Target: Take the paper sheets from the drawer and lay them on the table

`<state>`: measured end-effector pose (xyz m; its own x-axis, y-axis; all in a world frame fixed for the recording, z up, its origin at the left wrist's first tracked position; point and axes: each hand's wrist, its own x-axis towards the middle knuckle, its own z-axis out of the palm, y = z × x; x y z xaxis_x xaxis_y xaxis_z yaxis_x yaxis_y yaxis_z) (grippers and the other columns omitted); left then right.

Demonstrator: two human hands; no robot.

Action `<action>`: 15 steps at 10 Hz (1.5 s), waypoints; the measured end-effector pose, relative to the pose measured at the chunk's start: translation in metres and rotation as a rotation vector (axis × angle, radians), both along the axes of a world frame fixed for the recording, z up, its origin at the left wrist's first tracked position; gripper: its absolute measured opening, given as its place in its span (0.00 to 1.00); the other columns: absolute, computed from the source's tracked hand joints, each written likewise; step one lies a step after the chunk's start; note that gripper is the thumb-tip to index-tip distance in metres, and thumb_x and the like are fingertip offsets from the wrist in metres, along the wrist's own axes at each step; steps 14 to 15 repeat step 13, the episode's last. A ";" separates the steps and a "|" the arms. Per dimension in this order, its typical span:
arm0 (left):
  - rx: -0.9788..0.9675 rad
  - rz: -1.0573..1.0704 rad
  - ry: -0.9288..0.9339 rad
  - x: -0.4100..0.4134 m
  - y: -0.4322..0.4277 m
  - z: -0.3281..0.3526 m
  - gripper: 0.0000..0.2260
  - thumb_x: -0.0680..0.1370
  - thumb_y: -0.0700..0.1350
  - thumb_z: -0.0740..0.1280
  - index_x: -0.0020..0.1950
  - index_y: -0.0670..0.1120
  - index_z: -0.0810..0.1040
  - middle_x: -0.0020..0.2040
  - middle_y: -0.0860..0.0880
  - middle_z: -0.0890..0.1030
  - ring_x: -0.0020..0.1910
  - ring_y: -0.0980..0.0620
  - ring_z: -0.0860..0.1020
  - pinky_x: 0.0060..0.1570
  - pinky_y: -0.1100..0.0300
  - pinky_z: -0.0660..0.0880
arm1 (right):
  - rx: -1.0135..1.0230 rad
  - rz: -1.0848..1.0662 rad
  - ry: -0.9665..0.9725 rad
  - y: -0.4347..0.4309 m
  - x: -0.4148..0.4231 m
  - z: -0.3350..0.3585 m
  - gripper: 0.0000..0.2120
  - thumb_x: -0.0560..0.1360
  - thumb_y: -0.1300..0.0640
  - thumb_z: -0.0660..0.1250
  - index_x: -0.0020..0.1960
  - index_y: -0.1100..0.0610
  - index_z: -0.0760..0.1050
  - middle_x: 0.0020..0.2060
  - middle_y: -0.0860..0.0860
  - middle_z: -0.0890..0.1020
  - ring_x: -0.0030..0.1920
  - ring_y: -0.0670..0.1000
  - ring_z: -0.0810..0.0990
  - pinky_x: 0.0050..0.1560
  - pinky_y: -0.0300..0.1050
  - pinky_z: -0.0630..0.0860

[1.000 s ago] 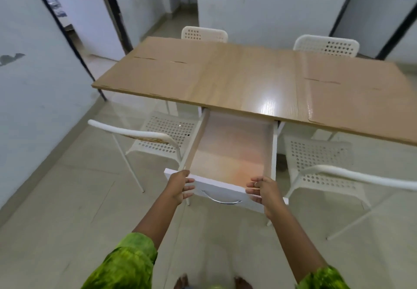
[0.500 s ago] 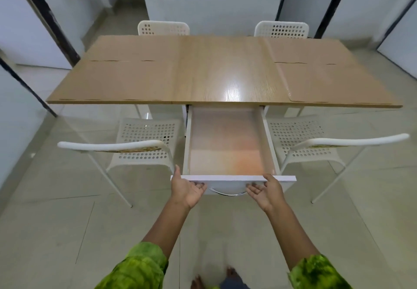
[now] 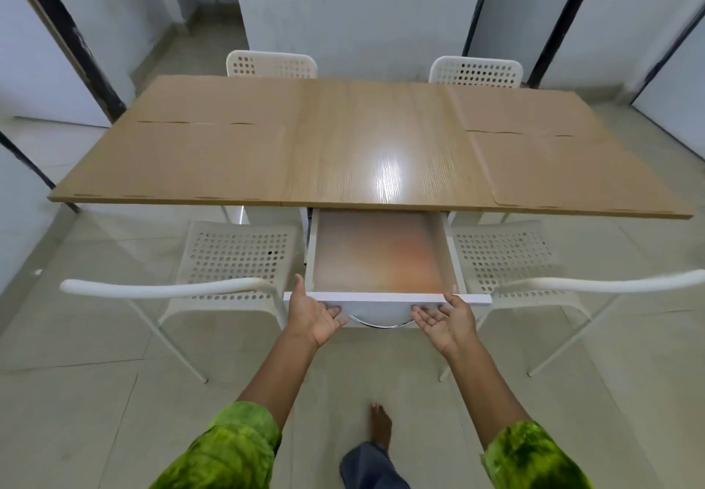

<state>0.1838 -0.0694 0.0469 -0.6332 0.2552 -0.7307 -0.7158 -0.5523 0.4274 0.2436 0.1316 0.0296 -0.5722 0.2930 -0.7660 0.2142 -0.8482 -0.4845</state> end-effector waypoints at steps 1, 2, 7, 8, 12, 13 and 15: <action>-0.119 -0.044 -0.021 -0.028 0.012 0.000 0.33 0.79 0.61 0.51 0.77 0.44 0.47 0.78 0.44 0.50 0.75 0.40 0.56 0.72 0.43 0.56 | 0.012 0.034 -0.002 0.013 -0.031 0.001 0.26 0.80 0.55 0.55 0.74 0.64 0.55 0.67 0.66 0.68 0.67 0.65 0.69 0.64 0.55 0.68; -0.161 -0.026 -0.045 -0.059 0.021 0.002 0.32 0.80 0.59 0.51 0.77 0.42 0.46 0.78 0.44 0.49 0.75 0.40 0.57 0.72 0.43 0.55 | 0.016 0.068 -0.012 0.025 -0.062 0.002 0.26 0.80 0.55 0.55 0.74 0.65 0.54 0.69 0.65 0.67 0.68 0.64 0.69 0.61 0.54 0.69; -0.175 0.105 0.003 -0.173 0.067 0.001 0.34 0.80 0.59 0.51 0.76 0.39 0.45 0.76 0.42 0.58 0.76 0.44 0.54 0.73 0.44 0.52 | -0.044 0.092 0.037 0.068 -0.184 -0.004 0.32 0.78 0.43 0.55 0.73 0.63 0.57 0.71 0.60 0.65 0.70 0.59 0.66 0.66 0.56 0.65; -0.145 0.128 0.012 -0.187 0.071 -0.001 0.34 0.80 0.60 0.50 0.77 0.40 0.45 0.76 0.43 0.61 0.76 0.44 0.54 0.73 0.43 0.52 | -0.078 0.074 0.056 0.071 -0.200 -0.002 0.31 0.78 0.42 0.53 0.71 0.63 0.60 0.70 0.59 0.66 0.68 0.58 0.67 0.68 0.56 0.63; -0.173 0.078 -0.019 -0.206 0.066 0.006 0.32 0.80 0.58 0.51 0.76 0.38 0.50 0.75 0.40 0.61 0.75 0.43 0.57 0.72 0.45 0.55 | -0.098 0.038 0.062 0.058 -0.206 0.009 0.32 0.78 0.42 0.53 0.74 0.61 0.55 0.72 0.58 0.63 0.72 0.58 0.62 0.69 0.57 0.61; -0.214 -0.019 -0.021 -0.203 0.058 0.013 0.31 0.81 0.55 0.53 0.75 0.36 0.50 0.76 0.40 0.58 0.75 0.43 0.57 0.73 0.45 0.57 | -0.042 0.095 0.061 0.048 -0.199 0.017 0.32 0.79 0.44 0.53 0.75 0.62 0.52 0.73 0.61 0.62 0.73 0.59 0.62 0.69 0.56 0.63; -0.214 -0.019 -0.021 -0.203 0.058 0.013 0.31 0.81 0.55 0.53 0.75 0.36 0.50 0.76 0.40 0.58 0.75 0.43 0.57 0.73 0.45 0.57 | -0.042 0.095 0.061 0.048 -0.199 0.017 0.32 0.79 0.44 0.53 0.75 0.62 0.52 0.73 0.61 0.62 0.73 0.59 0.62 0.69 0.56 0.63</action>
